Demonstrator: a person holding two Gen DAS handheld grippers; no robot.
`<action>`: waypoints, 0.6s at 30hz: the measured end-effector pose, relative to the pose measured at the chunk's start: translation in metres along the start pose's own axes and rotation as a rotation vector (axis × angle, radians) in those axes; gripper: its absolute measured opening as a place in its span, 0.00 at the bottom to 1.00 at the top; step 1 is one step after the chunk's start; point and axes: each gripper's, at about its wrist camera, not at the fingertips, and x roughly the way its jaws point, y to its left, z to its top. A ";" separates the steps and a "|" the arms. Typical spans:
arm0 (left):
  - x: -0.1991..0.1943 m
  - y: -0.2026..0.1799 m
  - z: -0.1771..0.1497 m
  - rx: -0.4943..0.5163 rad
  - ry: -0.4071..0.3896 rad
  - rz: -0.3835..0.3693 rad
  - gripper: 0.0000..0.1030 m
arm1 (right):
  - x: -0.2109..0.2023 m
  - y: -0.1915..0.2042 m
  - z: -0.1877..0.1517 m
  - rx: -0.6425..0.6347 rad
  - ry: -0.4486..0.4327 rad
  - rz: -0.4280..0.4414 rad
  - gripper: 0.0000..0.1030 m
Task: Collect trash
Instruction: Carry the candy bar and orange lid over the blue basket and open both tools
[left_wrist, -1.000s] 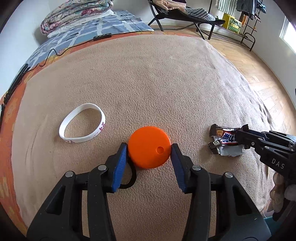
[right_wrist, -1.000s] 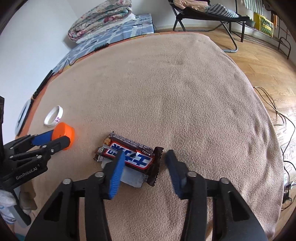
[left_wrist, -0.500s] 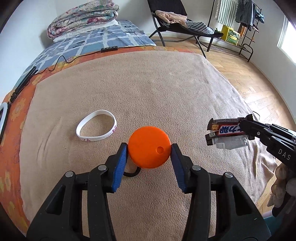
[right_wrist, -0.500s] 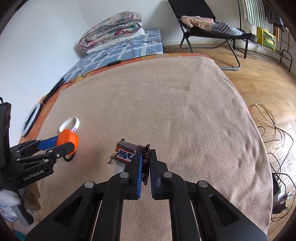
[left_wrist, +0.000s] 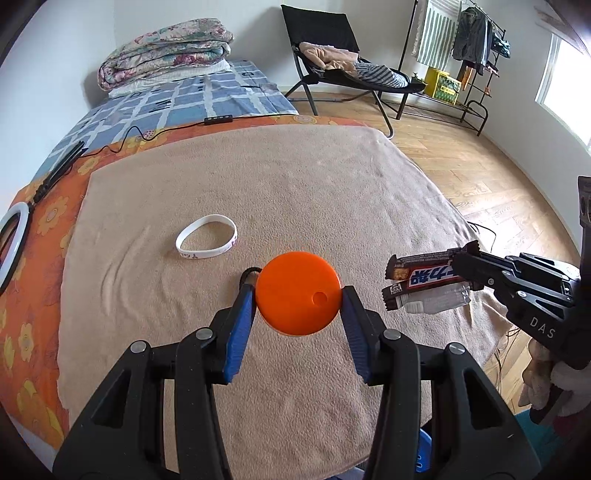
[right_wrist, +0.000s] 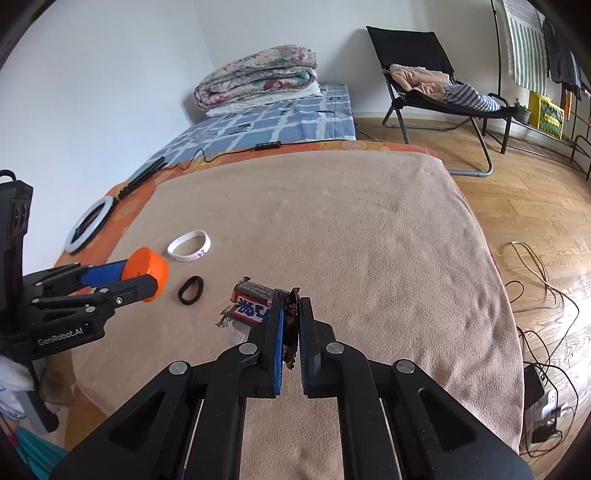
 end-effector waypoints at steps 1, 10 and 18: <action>-0.004 0.000 -0.004 -0.001 0.002 -0.002 0.46 | -0.003 0.003 -0.003 -0.010 0.000 0.006 0.05; -0.040 0.000 -0.046 -0.014 0.011 -0.026 0.46 | -0.025 0.025 -0.034 -0.046 0.007 0.050 0.05; -0.058 -0.002 -0.092 -0.027 0.043 -0.045 0.46 | -0.048 0.039 -0.070 -0.080 0.030 0.097 0.05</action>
